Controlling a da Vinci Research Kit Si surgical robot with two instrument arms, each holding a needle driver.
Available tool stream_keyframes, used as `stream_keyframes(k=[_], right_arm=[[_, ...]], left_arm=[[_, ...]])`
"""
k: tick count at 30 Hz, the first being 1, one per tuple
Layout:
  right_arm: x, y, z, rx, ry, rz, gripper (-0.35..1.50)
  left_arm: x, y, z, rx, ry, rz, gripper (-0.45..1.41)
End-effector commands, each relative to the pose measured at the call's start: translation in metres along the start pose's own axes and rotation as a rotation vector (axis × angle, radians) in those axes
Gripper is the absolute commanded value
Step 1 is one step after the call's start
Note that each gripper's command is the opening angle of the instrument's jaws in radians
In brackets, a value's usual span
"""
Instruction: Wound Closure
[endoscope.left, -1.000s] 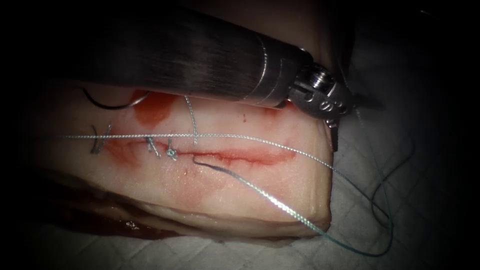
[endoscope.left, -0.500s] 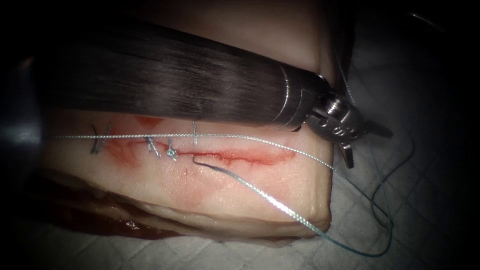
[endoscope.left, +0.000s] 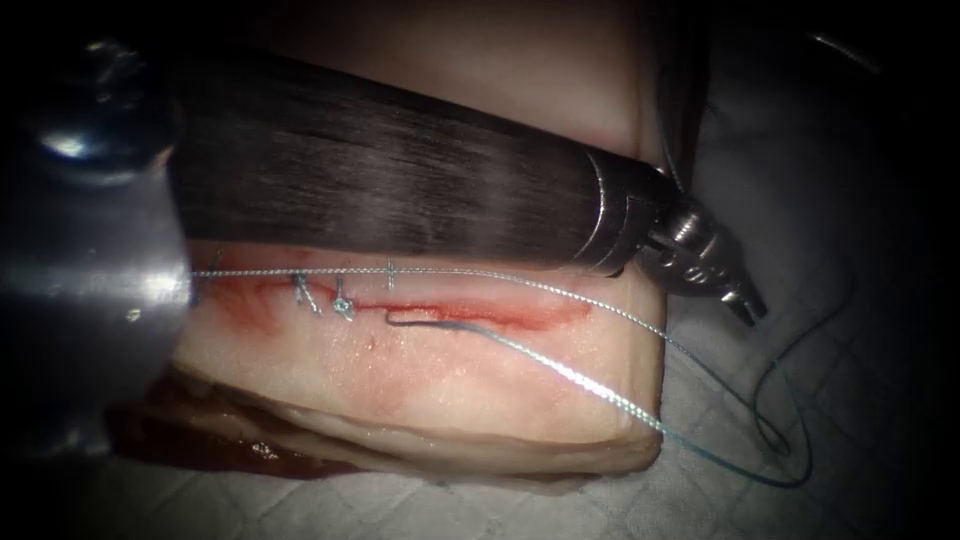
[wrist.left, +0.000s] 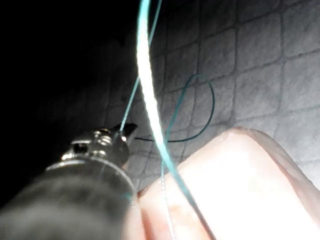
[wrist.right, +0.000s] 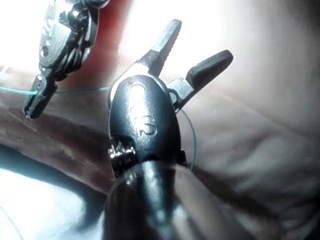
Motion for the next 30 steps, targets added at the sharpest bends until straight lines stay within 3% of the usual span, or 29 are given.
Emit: stream_keyframes(k=[1,6,9,15,19,22,25,26,28,30], right_arm=[[0.0005,0.0003,0.0008,0.000,-0.004,0.000,0.76],[0.0004,0.0004,0.0008,0.000,-0.004,0.006,0.76],[0.0003,0.0004,0.0007,-0.001,-0.004,0.018,0.76],[-0.0001,0.0008,0.0007,0.000,-0.003,0.031,0.76],[-0.0006,0.0020,0.0012,0.003,-0.001,0.066,0.76],[-0.0012,0.0032,0.0014,-0.005,0.005,0.148,0.72],[-0.0018,0.0050,0.0014,-0.067,0.037,0.235,0.67],[-0.0019,0.0057,0.0014,-0.102,0.057,0.269,0.57],[-0.0019,0.0080,0.0014,-0.159,0.126,0.358,0.19],[-0.0017,0.0103,0.0018,-0.183,0.167,0.361,0.15]], left_arm=[[0.0003,0.0004,0.0002,0.005,0.004,-0.002,-0.45],[0.0003,0.0000,-0.0003,0.005,0.001,-0.040,-0.45],[0.0003,0.0003,-0.0039,-0.054,0.019,-0.129,-0.45],[0.0002,-0.0011,-0.0161,-0.305,0.105,-0.205,-0.45],[-0.0002,-0.0046,-0.0255,-0.604,0.183,-0.364,-0.45],[-0.0001,-0.0078,-0.0303,-0.795,0.221,-0.519,-0.45],[0.0004,-0.0114,-0.0328,-0.930,0.238,-0.715,-0.45],[0.0006,-0.0121,-0.0331,-0.954,0.251,-0.756,-0.45],[0.0011,-0.0132,-0.0334,-0.992,0.255,-0.837,-0.45],[0.0016,-0.0142,-0.0332,-1.019,0.259,-0.891,-0.45]])
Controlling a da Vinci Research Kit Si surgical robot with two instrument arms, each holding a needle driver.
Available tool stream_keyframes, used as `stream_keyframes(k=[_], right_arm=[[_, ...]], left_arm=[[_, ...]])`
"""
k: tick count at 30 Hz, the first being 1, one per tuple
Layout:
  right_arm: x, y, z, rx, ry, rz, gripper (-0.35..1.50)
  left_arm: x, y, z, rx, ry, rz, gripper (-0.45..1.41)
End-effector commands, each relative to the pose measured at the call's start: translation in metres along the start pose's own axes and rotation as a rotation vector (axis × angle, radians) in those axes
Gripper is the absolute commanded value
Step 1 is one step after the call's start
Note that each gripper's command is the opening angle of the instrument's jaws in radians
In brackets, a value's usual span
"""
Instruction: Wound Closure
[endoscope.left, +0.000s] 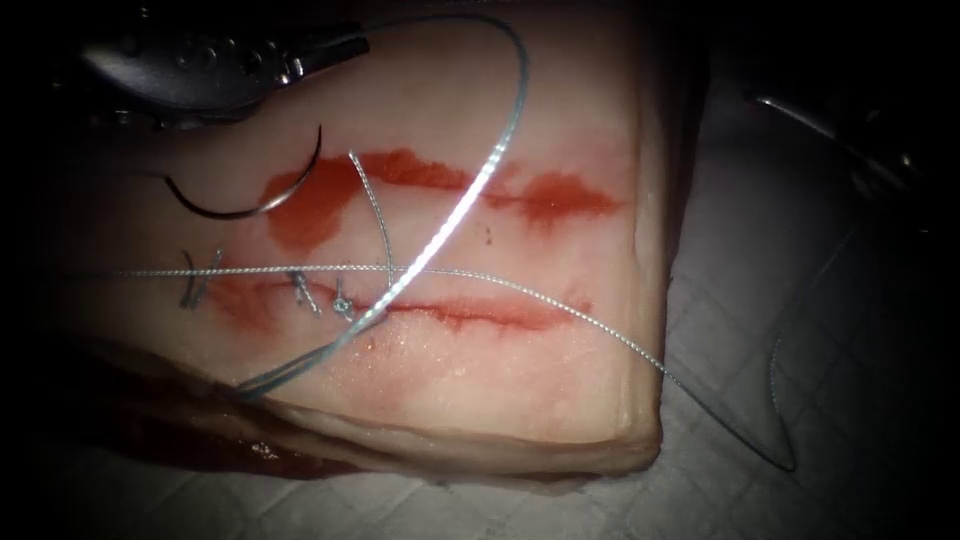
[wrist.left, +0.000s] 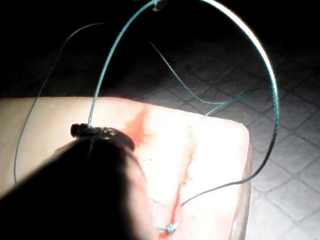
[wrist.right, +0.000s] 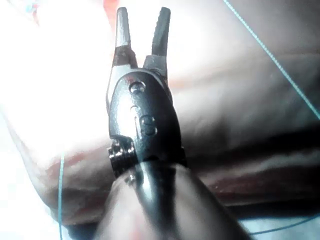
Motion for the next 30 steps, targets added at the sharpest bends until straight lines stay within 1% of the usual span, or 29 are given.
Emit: stream_keyframes(k=[1,2,3,5,7,8,9,11,12,13,14,16,17,20,22,23,24,26,27,30], right_arm=[[0.0012,0.0029,0.0020,-0.012,0.017,-0.001,0.15],[0.0017,0.0039,0.0031,-0.031,0.011,0.002,0.27],[0.0019,0.0045,0.0039,-0.047,0.006,0.006,0.46],[0.0028,0.0062,0.0058,-0.082,-0.027,0.026,0.66],[0.0037,0.0077,0.0071,-0.109,-0.052,0.051,0.76],[0.0044,0.0087,0.0080,-0.124,-0.057,0.058,0.77],[0.0049,0.0095,0.0087,-0.133,-0.059,0.061,0.77],[0.0058,0.0111,0.0104,-0.155,-0.066,0.055,0.69],[0.0060,0.0116,0.0112,-0.162,-0.068,0.054,0.69],[0.0061,0.0127,0.0126,-0.179,-0.083,0.055,0.69],[0.0061,0.0133,0.0134,-0.192,-0.108,0.069,0.69],[0.0059,0.0143,0.0142,-0.218,-0.149,0.098,0.76],[0.0056,0.0149,0.0146,-0.227,-0.174,0.103,0.79],[0.0048,0.0161,0.0161,-0.214,-0.201,0.114,0.79],[0.0045,0.0165,0.0169,-0.209,-0.220,0.121,0.76],[0.0044,0.0167,0.0173,-0.206,-0.222,0.126,0.69],[0.0042,0.0167,0.0174,-0.204,-0.224,0.129,0.66],[0.0038,0.0165,0.0176,-0.201,-0.226,0.134,0.51],[0.0036,0.0165,0.0177,-0.200,-0.227,0.135,0.51],[0.0034,0.0164,0.0183,-0.195,-0.231,0.139,0.61]], left_arm=[[0.0003,-0.0003,0.0009,-0.010,0.004,-0.007,-0.45],[0.0009,-0.0007,0.0011,-0.023,0.009,-0.040,-0.45],[0.0013,-0.0011,0.0013,-0.033,0.014,-0.061,-0.45],[0.0021,-0.0017,0.0021,-0.038,0.014,-0.069,-0.45],[0.0028,-0.0023,0.0028,-0.036,0.013,-0.080,-0.45],[0.0031,-0.0026,0.0032,-0.036,0.015,-0.088,-0.45],[0.0034,-0.0028,0.0035,-0.032,0.017,-0.090,-0.45],[0.0040,-0.0034,0.0043,-0.023,0.035,-0.091,-0.45],[0.0042,-0.0036,0.0045,-0.021,0.046,-0.090,-0.45],[0.0046,-0.0041,0.0050,-0.023,0.060,-0.093,-0.45],[0.0048,-0.0044,0.0051,-0.034,0.072,-0.095,-0.45],[0.0053,-0.0048,0.0052,-0.052,0.099,-0.096,-0.45],[0.0056,-0.0050,0.0052,-0.057,0.132,-0.090,-0.45],[0.0066,-0.0058,0.0052,-0.051,0.240,-0.065,-0.45],[0.0073,-0.0062,0.0052,-0.048,0.319,-0.056,-0.45],[0.0077,-0.0062,0.0051,-0.053,0.345,-0.051,-0.45],[0.0079,-0.0062,0.0049,-0.055,0.354,-0.039,-0.45],[0.0085,-0.0062,0.0047,-0.055,0.365,-0.022,-0.45],[0.0088,-0.0062,0.0045,-0.054,0.372,-0.019,-0.45],[0.0097,-0.0069,0.0042,-0.028,0.394,-0.007,-0.45]])
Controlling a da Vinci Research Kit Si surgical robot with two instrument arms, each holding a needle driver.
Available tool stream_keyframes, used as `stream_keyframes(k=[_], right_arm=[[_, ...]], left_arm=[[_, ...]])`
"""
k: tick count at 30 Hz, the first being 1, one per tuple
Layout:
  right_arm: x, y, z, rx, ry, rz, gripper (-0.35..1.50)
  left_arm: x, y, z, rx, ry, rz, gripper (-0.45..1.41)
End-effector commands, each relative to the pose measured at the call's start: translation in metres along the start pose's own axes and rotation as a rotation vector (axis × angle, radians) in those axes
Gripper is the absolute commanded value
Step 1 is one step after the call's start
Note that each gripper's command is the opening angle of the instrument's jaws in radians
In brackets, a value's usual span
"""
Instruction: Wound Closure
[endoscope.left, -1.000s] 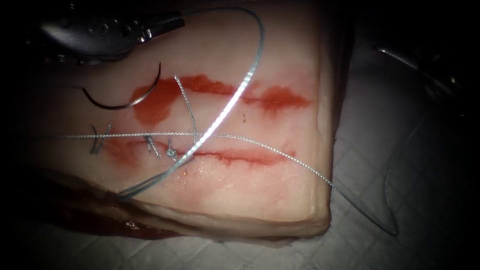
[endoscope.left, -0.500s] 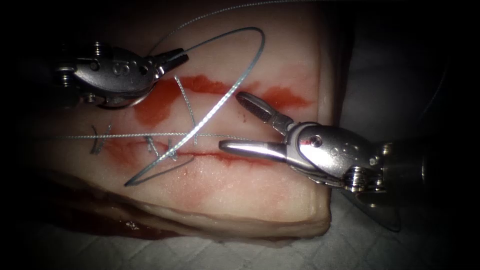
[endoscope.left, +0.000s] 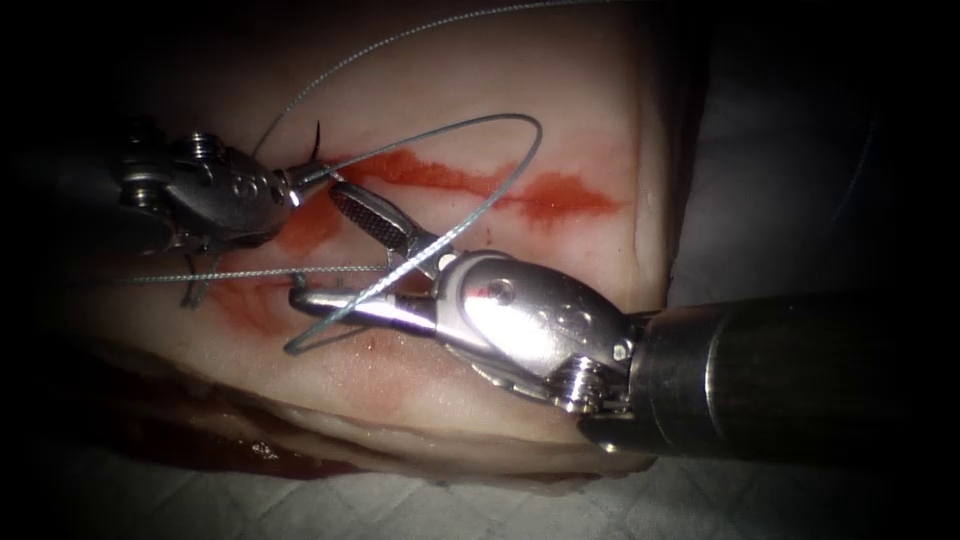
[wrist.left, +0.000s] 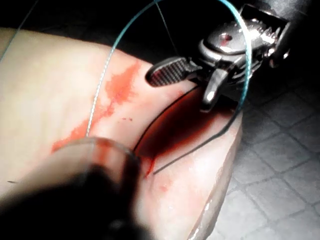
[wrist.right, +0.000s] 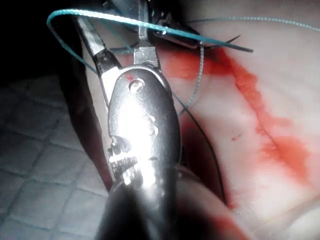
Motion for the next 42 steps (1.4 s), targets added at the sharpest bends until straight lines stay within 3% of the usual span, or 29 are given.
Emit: stream_keyframes(k=[1,7,14,18,26,29,33,38,42], right_arm=[[0.0005,-0.0001,0.0016,0.007,-0.009,0.003,0.66],[0.0000,-0.0005,0.0032,0.054,-0.020,0.010,0.67],[-0.0012,-0.0022,0.0040,0.197,-0.030,-0.138,0.69],[0.0004,-0.0037,0.0045,0.248,-0.038,-0.166,0.81],[0.0051,-0.0036,0.0046,0.123,0.066,-0.255,0.79],[0.0064,-0.0030,0.0050,0.118,0.082,-0.270,0.79],[0.0073,-0.0024,0.0050,0.037,0.132,-0.300,0.81],[0.0077,-0.0023,0.0049,0.030,0.136,-0.308,0.79],[0.0081,-0.0018,0.0048,-0.035,0.138,-0.311,0.71]], left_arm=[[0.0003,-0.0011,0.0009,0.021,0.021,0.012,-0.45],[0.0025,-0.0032,0.0014,0.012,0.080,0.087,-0.45],[0.0032,-0.0032,-0.0025,0.055,0.123,0.183,-0.45],[0.0017,-0.0031,-0.0071,0.133,0.095,0.261,-0.45],[-0.0025,-0.0016,-0.0139,0.221,-0.061,0.251,-0.45],[-0.0042,-0.0007,-0.0154,0.182,-0.113,0.233,-0.45],[-0.0056,0.0006,-0.0162,0.094,-0.186,0.214,-0.45],[-0.0066,0.0016,-0.0172,0.105,-0.216,0.207,-0.45],[-0.0076,0.0036,-0.0171,0.041,-0.217,0.190,-0.45]])
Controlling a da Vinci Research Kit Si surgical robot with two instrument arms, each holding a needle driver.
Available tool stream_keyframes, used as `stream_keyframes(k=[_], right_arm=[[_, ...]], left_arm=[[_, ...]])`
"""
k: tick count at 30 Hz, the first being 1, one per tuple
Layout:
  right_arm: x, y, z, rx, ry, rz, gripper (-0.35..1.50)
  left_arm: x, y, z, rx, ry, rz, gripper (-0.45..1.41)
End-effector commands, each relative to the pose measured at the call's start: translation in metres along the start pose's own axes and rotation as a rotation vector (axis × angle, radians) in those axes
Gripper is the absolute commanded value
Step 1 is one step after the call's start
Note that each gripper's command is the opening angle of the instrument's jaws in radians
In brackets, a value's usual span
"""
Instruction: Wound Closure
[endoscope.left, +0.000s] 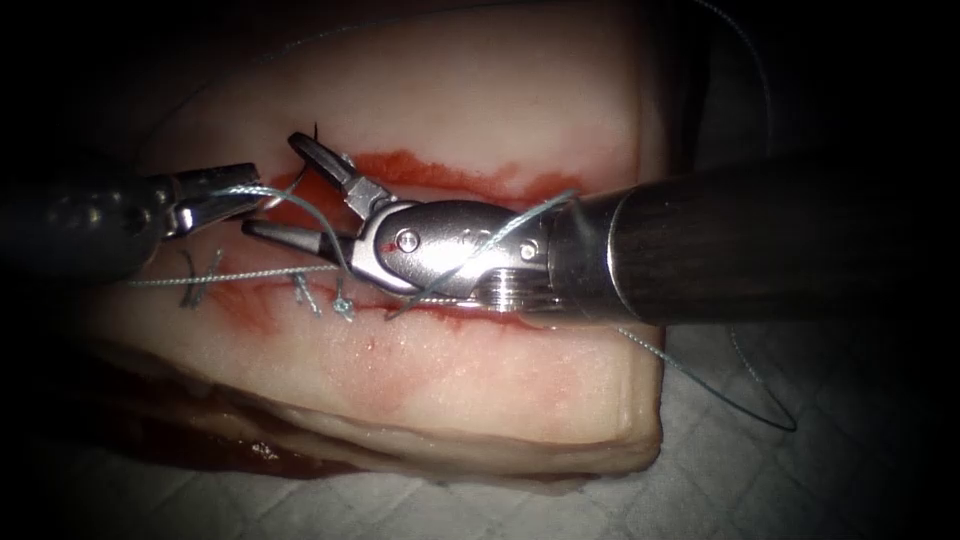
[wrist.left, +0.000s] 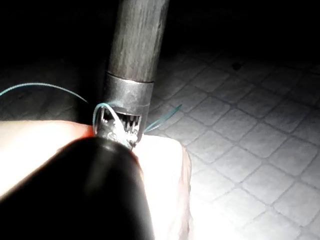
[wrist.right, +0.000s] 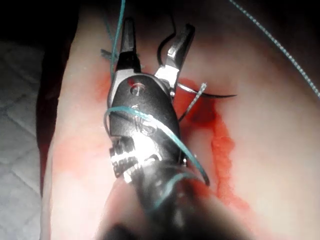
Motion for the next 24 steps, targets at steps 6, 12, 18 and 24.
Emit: stream_keyframes(k=[6,12,18,24], right_arm=[[-0.0003,0.0026,0.0012,-0.207,-0.077,0.014,0.84],[-0.0008,0.0039,0.0015,-0.297,-0.126,0.034,0.66],[-0.0013,0.0045,0.0022,-0.328,-0.188,0.067,0.84],[-0.0023,0.0035,0.0019,-0.324,-0.186,0.172,0.79]], left_arm=[[0.0020,0.0025,0.0042,-0.012,-0.026,0.002,-0.45],[0.0057,0.0020,0.0084,0.019,-0.012,-0.018,-0.45],[0.0103,0.0000,0.0129,0.106,-0.022,-0.069,-0.45],[0.0144,-0.0049,0.0151,0.176,0.091,-0.130,-0.45]])
